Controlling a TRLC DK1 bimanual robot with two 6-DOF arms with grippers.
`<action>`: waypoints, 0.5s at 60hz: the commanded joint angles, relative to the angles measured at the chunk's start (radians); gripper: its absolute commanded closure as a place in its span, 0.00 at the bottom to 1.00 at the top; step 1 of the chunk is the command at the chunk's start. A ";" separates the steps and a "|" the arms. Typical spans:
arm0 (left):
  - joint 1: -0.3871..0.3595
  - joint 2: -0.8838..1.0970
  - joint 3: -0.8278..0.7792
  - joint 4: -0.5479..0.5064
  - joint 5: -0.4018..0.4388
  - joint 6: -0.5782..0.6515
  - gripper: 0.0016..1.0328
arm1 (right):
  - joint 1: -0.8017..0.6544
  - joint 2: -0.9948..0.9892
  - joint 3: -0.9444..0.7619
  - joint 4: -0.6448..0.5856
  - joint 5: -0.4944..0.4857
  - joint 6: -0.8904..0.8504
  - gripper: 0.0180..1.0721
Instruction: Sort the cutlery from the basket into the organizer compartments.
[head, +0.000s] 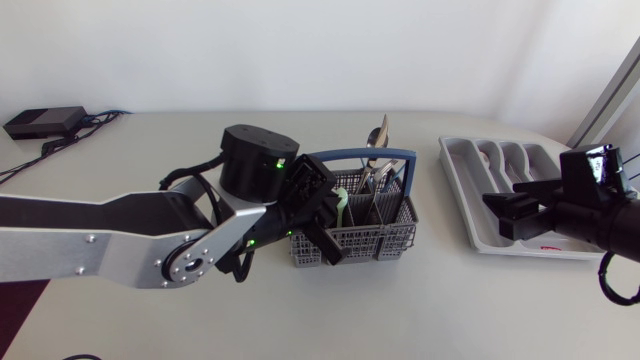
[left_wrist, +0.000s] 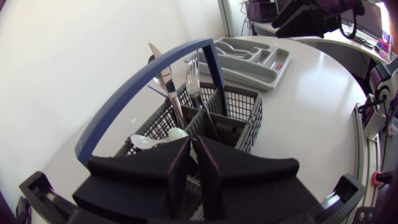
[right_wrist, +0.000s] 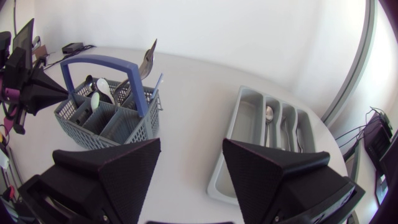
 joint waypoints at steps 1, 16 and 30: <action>-0.007 0.042 0.025 -0.002 -0.024 0.005 0.85 | 0.024 -0.030 -0.023 -0.027 0.014 0.032 0.31; -0.047 0.150 0.069 0.063 -0.168 0.035 0.78 | 0.021 -0.039 -0.046 -0.024 0.017 0.032 0.31; -0.049 0.211 0.121 0.109 -0.243 0.059 0.68 | 0.013 -0.041 -0.068 0.001 0.017 0.024 0.31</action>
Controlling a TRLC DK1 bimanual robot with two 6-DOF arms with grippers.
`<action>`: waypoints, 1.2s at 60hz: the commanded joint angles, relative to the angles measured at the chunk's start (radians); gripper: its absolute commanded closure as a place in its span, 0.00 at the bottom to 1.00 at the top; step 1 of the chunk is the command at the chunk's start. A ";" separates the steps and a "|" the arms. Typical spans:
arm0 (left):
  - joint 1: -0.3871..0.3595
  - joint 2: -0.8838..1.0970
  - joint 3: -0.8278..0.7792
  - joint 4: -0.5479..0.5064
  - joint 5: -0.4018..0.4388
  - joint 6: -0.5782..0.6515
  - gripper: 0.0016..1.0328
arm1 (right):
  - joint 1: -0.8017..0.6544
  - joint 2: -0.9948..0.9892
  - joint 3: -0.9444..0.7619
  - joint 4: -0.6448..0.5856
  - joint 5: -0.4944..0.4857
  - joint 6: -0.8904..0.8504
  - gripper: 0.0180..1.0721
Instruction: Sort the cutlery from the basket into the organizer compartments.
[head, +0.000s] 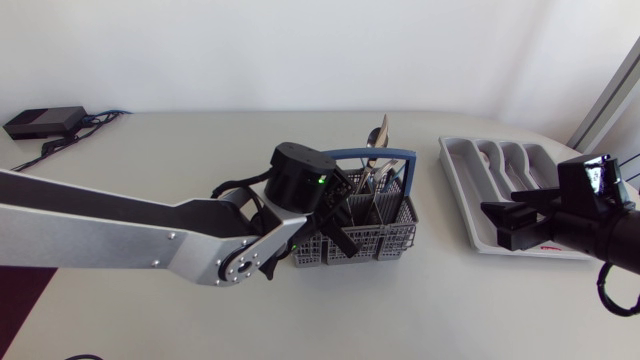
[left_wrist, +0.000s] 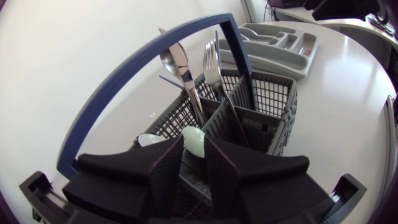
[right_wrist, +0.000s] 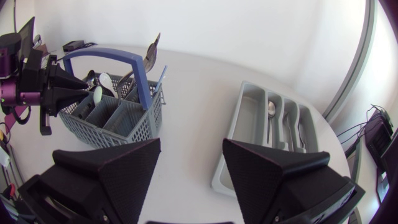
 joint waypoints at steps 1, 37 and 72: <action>-0.005 0.041 0.048 0.019 -0.022 0.025 0.68 | -0.002 -0.005 -0.033 0.014 0.008 0.014 0.31; 0.015 0.135 0.149 -0.044 0.018 -0.009 0.67 | -0.024 -0.006 -0.050 0.042 0.008 -0.001 0.31; 0.041 0.031 0.099 -0.179 0.198 -0.050 0.86 | -0.070 -0.029 -0.071 0.048 0.000 -0.030 0.31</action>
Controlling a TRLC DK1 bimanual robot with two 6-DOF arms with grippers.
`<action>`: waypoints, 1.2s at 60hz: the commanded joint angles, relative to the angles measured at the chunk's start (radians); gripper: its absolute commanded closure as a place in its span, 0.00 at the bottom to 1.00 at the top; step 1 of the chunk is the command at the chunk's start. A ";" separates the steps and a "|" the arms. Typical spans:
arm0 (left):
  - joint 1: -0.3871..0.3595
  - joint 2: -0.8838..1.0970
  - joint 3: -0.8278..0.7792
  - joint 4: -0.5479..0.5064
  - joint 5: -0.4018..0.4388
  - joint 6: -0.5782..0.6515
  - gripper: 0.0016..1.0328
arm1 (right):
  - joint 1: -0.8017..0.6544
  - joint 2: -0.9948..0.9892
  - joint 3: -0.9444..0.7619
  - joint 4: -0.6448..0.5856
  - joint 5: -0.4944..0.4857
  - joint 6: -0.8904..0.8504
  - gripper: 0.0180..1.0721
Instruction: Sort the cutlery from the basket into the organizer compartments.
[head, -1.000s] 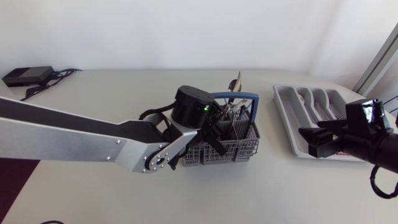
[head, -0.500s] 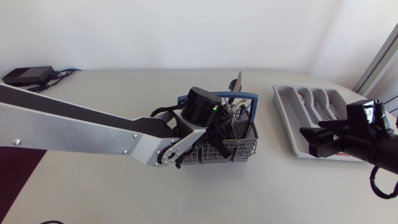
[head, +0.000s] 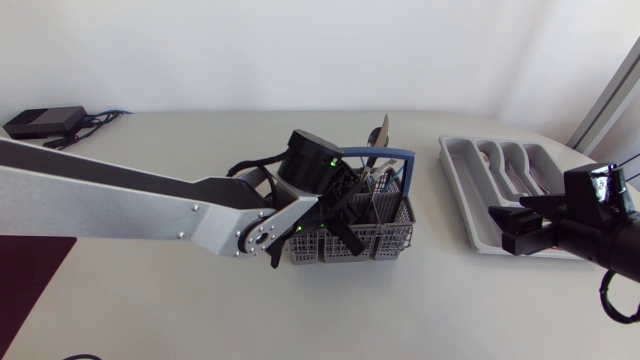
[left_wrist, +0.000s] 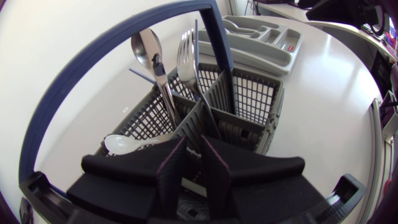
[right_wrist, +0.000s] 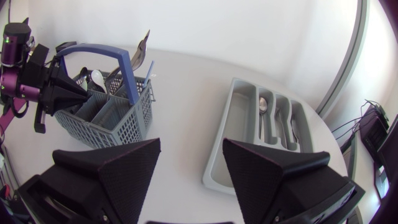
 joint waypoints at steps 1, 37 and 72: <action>0.000 -0.037 -0.019 -0.019 0.011 -0.015 0.86 | -0.014 -0.009 -0.029 0.013 0.001 -0.017 0.31; 0.022 -0.074 0.001 -0.018 -0.138 0.065 0.81 | -0.020 -0.029 -0.044 0.011 -0.002 -0.020 0.31; -0.044 0.090 -0.011 0.189 -0.351 0.226 0.82 | -0.030 -0.052 -0.057 0.014 -0.002 -0.021 0.31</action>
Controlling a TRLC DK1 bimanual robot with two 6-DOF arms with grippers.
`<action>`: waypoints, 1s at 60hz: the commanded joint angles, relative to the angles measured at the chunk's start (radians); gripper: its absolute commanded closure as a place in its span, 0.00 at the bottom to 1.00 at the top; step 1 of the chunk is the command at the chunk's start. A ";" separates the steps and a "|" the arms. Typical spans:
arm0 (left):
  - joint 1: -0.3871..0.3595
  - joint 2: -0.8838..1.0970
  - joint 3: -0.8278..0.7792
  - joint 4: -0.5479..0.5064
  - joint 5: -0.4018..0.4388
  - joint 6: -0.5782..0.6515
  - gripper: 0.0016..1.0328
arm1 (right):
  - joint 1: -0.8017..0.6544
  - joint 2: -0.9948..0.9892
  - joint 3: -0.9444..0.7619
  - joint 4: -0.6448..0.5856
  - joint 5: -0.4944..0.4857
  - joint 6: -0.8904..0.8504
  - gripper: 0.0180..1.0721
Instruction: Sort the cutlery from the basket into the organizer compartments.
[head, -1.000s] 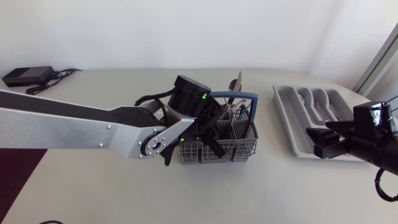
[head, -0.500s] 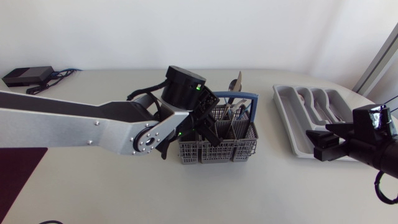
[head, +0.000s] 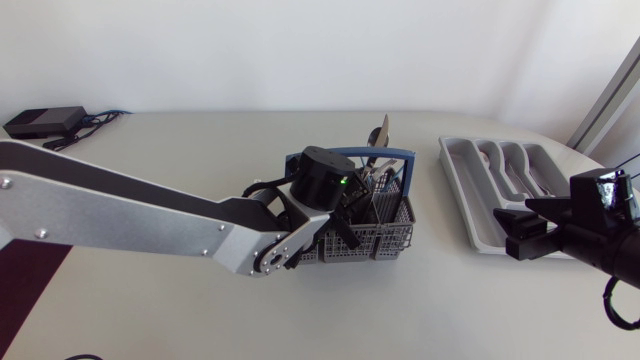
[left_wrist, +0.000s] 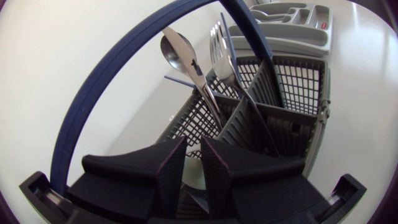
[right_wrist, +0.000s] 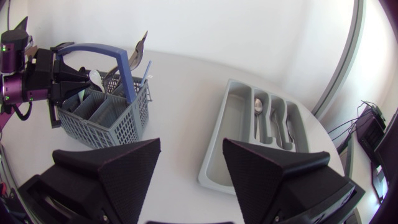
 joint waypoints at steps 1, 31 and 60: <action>-0.002 0.014 0.013 -0.030 -0.028 0.015 0.83 | -0.010 -0.010 -0.029 0.007 -0.002 -0.009 0.31; -0.023 -0.250 -0.069 -0.165 -0.054 -0.037 0.86 | 0.036 -0.047 0.016 -0.059 -0.007 0.008 0.30; 0.032 -0.460 -0.179 -0.244 0.077 -0.078 0.80 | 0.458 0.109 0.177 -0.071 0.003 0.136 0.30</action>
